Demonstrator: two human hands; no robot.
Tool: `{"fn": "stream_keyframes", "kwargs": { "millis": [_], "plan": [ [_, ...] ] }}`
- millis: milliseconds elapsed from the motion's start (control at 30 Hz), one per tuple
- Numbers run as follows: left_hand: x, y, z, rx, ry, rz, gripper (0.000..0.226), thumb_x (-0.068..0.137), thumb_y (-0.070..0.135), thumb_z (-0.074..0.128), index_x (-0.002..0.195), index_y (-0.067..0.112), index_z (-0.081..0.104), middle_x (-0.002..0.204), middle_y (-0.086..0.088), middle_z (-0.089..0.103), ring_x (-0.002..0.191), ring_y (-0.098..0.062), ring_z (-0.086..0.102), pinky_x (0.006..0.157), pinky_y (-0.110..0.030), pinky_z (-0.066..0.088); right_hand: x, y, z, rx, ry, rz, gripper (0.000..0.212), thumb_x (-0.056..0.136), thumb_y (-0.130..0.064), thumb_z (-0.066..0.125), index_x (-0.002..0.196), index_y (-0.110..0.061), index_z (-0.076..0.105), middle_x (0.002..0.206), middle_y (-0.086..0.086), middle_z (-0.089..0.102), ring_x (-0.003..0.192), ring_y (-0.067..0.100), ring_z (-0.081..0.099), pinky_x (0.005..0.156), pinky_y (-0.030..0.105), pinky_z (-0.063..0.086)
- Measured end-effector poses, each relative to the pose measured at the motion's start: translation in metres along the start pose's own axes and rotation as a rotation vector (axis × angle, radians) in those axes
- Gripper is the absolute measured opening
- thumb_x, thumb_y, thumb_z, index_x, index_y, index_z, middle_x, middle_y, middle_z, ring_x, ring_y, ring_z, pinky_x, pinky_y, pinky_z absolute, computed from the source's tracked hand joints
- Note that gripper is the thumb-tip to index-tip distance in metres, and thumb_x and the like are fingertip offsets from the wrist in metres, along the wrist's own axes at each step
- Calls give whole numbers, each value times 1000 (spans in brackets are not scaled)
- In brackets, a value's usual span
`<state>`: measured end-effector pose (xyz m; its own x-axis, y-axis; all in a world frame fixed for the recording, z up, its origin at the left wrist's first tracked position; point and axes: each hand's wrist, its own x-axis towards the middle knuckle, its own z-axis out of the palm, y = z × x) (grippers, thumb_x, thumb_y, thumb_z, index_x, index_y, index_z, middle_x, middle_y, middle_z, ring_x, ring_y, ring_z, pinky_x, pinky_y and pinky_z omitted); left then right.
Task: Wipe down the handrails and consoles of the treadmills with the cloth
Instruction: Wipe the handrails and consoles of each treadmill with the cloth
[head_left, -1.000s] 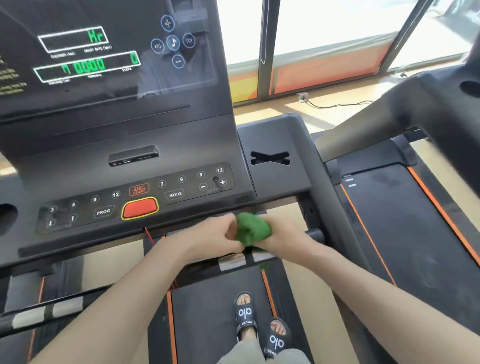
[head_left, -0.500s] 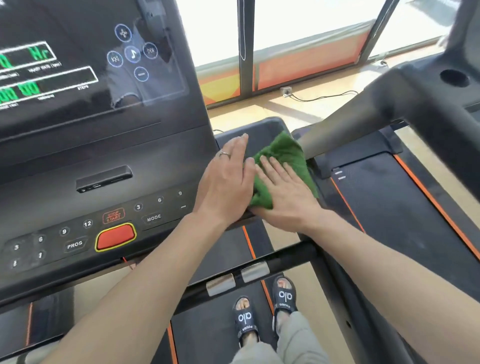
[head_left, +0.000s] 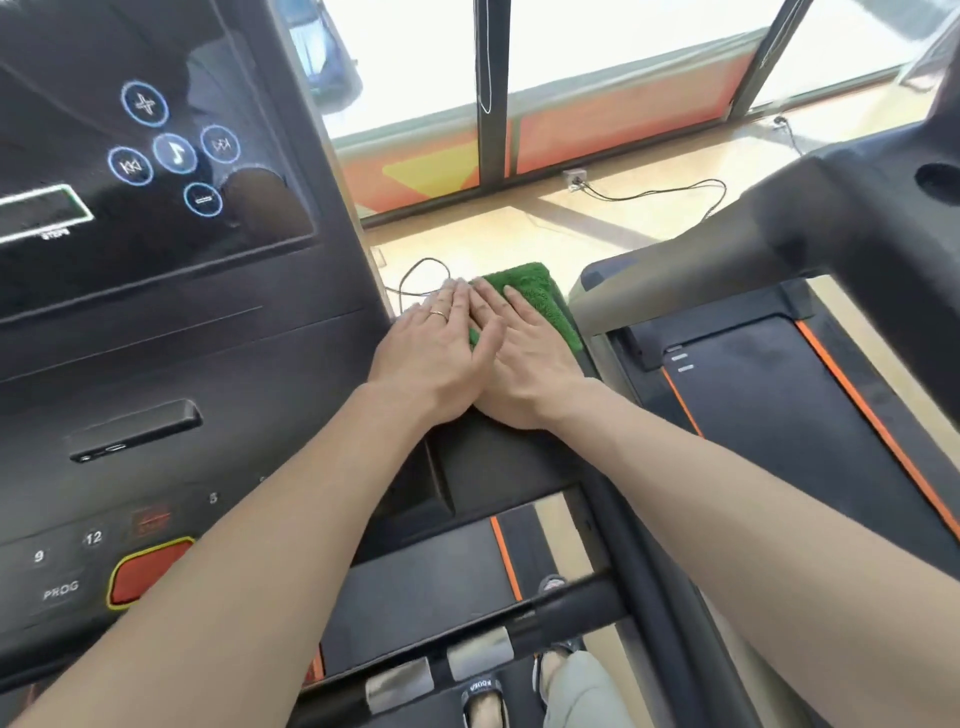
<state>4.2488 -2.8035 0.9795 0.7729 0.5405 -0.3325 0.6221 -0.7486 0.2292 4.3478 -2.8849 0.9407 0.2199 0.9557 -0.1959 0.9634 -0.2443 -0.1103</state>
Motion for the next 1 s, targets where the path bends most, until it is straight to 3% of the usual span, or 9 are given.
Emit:
{"fn": "stream_keyframes", "kwargs": {
  "millis": [167,400,533,800,933,1000],
  "plan": [
    [15,6,-11,-40,-44,-80,82,100,66,11,162,13,-2,170,-3,-4,156,-12,-3,126,-31,1,21,9,-9,-78,-45,-48,79,100,-53,21,159,-16,-15,168,3,-15,154,18,-17,125,40,-7],
    [-79,-10,20,76,-16,147,81,100,66,4,160,13,-9,169,0,-13,154,-7,-12,127,-31,-1,-62,-38,22,125,16,-99,80,98,-46,21,157,-13,-19,166,5,-25,150,16,-29,125,41,-8],
    [-111,-12,37,128,-27,165,84,97,70,-2,159,14,-13,168,1,-17,153,-7,-17,127,-33,0,-95,-55,34,181,14,-114,81,93,-48,17,158,-13,-16,166,3,-23,151,13,-27,126,40,-5],
    [-48,3,23,87,1,69,92,91,73,-5,161,13,-9,169,-4,-13,155,-12,-11,127,-34,-1,-39,16,9,-18,32,-208,72,100,-45,20,161,-20,-9,168,-1,-12,154,12,-16,126,40,-4],
    [0,14,0,7,-37,-9,85,97,70,6,161,16,-7,169,-1,-9,156,-13,-7,126,-31,-4,0,35,-10,-76,-3,-115,82,86,-56,1,161,-23,-9,169,-3,-9,154,13,-13,126,40,-6],
    [15,16,-6,-29,-54,-24,82,98,69,5,162,19,-4,170,0,-6,156,-13,-4,124,-30,-4,7,39,-11,-19,6,-35,82,86,-55,7,162,-26,-4,170,-5,-3,155,15,-10,125,41,-6]
  ]
}}
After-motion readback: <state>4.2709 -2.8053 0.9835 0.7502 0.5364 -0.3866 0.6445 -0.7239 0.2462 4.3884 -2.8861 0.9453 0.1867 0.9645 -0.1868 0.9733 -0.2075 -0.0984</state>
